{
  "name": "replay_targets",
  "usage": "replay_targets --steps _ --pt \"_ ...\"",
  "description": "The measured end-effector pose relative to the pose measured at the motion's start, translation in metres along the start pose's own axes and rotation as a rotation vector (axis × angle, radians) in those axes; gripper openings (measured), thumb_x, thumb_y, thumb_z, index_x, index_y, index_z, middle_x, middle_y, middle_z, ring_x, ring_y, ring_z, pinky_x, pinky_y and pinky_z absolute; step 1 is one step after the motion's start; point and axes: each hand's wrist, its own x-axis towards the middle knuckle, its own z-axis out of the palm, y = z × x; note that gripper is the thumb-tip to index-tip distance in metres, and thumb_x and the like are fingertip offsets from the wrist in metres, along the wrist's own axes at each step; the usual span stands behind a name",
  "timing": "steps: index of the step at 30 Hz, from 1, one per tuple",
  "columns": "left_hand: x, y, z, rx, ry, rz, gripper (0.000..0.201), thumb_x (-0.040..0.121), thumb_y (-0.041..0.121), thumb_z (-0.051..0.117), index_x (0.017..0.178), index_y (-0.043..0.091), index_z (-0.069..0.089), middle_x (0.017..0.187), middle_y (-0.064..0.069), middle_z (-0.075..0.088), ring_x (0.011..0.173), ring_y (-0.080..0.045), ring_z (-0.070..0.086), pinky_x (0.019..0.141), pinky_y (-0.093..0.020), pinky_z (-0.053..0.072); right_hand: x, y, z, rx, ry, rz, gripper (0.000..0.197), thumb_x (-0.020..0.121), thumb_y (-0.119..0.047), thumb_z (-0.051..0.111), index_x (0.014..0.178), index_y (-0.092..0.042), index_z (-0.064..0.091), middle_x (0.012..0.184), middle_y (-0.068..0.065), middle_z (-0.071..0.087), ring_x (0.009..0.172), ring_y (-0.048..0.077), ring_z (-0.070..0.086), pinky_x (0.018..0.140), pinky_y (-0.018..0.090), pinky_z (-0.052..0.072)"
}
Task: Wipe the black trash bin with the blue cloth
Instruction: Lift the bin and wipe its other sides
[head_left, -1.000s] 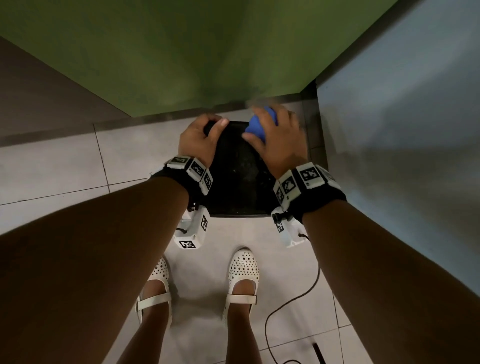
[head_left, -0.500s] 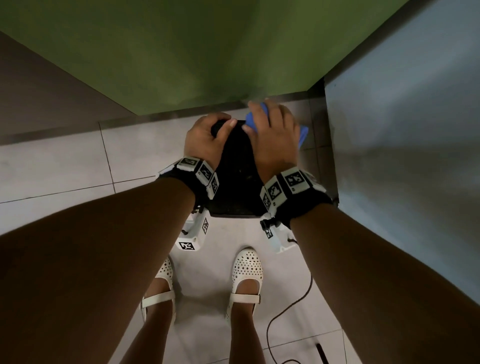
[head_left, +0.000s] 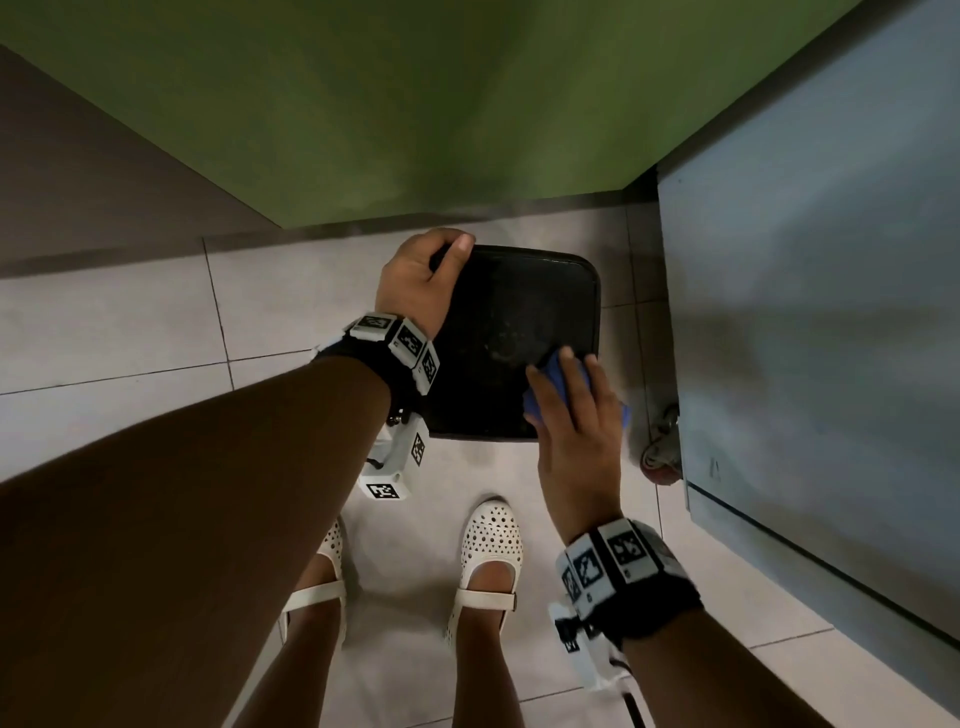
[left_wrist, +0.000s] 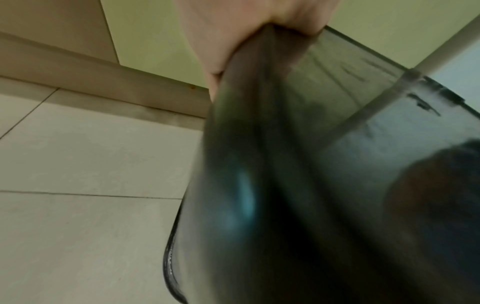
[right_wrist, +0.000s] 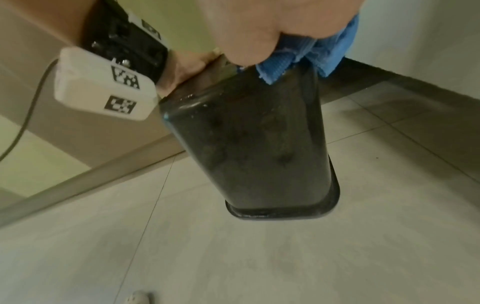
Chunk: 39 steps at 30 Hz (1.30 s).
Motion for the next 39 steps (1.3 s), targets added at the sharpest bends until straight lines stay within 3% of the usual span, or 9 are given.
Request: replay_targets --steps 3,8,13,17,20,25,32,36,39 --pt "0.0 0.0 0.0 -0.01 0.015 0.006 0.028 0.092 0.032 0.05 0.105 0.015 0.068 0.107 -0.006 0.068 0.103 -0.017 0.061 0.09 -0.023 0.046 0.029 -0.002 -0.003 0.04 -0.007 -0.057 0.041 0.083 -0.018 0.05 0.124 -0.02 0.047 0.135 0.012 0.047 0.129 0.031 0.031 0.1 0.05 0.038" --pt "0.0 0.0 0.001 -0.013 0.006 0.009 0.029 0.093 0.031 0.049 0.106 0.013 0.068 0.108 -0.008 0.068 0.103 -0.019 0.061 0.093 -0.029 0.048 0.108 -0.009 -0.006 0.032 0.046 0.038 0.04 0.085 -0.023 0.043 0.121 -0.012 0.058 0.133 0.015 0.052 0.126 0.039 0.042 0.101 0.052 0.036" --pt "0.002 -0.002 0.001 -0.043 -0.001 0.009 0.033 0.091 0.034 0.047 0.104 0.013 0.068 0.105 -0.009 0.069 0.102 -0.022 0.062 0.093 -0.034 0.049 0.052 -0.003 -0.003 0.034 -0.071 -0.269 0.041 0.083 -0.015 0.049 0.124 -0.019 0.051 0.136 0.01 0.049 0.131 0.03 0.035 0.106 0.046 0.03" --pt "0.001 -0.001 0.001 -0.039 0.0 0.012 0.029 0.093 0.031 0.047 0.105 0.015 0.068 0.107 -0.006 0.068 0.103 -0.019 0.061 0.095 -0.032 0.048 0.028 0.002 -0.005 0.106 -0.18 -0.416 0.043 0.081 -0.015 0.048 0.123 -0.022 0.05 0.135 0.007 0.051 0.13 0.025 0.034 0.103 0.043 0.035" --pt "0.002 -0.001 0.001 -0.023 -0.008 0.037 0.028 0.095 0.027 0.046 0.105 0.014 0.068 0.107 -0.006 0.068 0.102 -0.017 0.061 0.091 -0.025 0.046 0.065 -0.003 -0.008 0.082 -0.217 -0.433 0.043 0.082 -0.02 0.042 0.123 -0.021 0.055 0.135 0.005 0.051 0.128 0.025 0.037 0.102 0.044 0.034" --pt "0.003 -0.004 0.0 -0.072 -0.034 0.042 0.029 0.096 0.023 0.043 0.105 0.01 0.067 0.107 -0.01 0.067 0.099 -0.017 0.06 0.088 -0.022 0.046 0.1 -0.02 0.0 0.057 -0.142 -0.263 0.037 0.089 -0.031 0.048 0.124 -0.021 0.056 0.136 0.005 0.051 0.129 0.028 0.041 0.105 0.043 0.029" --pt "0.004 -0.007 0.0 -0.091 -0.041 0.005 0.029 0.096 0.029 0.042 0.103 0.019 0.068 0.107 -0.003 0.066 0.101 -0.014 0.059 0.09 -0.024 0.046 0.051 0.007 -0.013 0.091 -0.304 -0.502 0.047 0.084 -0.017 0.047 0.13 -0.023 0.044 0.14 0.004 0.045 0.134 0.021 0.03 0.111 0.036 0.021" --pt "0.003 -0.007 0.0 -0.087 -0.035 0.034 0.028 0.096 0.026 0.043 0.104 0.016 0.068 0.104 -0.001 0.065 0.097 -0.01 0.059 0.084 -0.013 0.044 0.085 -0.003 -0.014 0.207 -0.237 -0.22 0.059 0.082 -0.011 0.055 0.138 -0.013 0.036 0.141 0.007 0.043 0.134 0.025 0.033 0.111 0.043 0.022" --pt "0.003 -0.007 0.0 -0.095 -0.027 0.05 0.029 0.097 0.024 0.043 0.105 0.012 0.067 0.1 0.0 0.064 0.089 -0.005 0.059 0.081 -0.008 0.046 0.105 -0.013 -0.008 0.189 -0.117 -0.097 0.051 0.084 -0.02 0.044 0.133 -0.007 0.043 0.14 0.011 0.045 0.133 0.028 0.035 0.111 0.044 0.026"
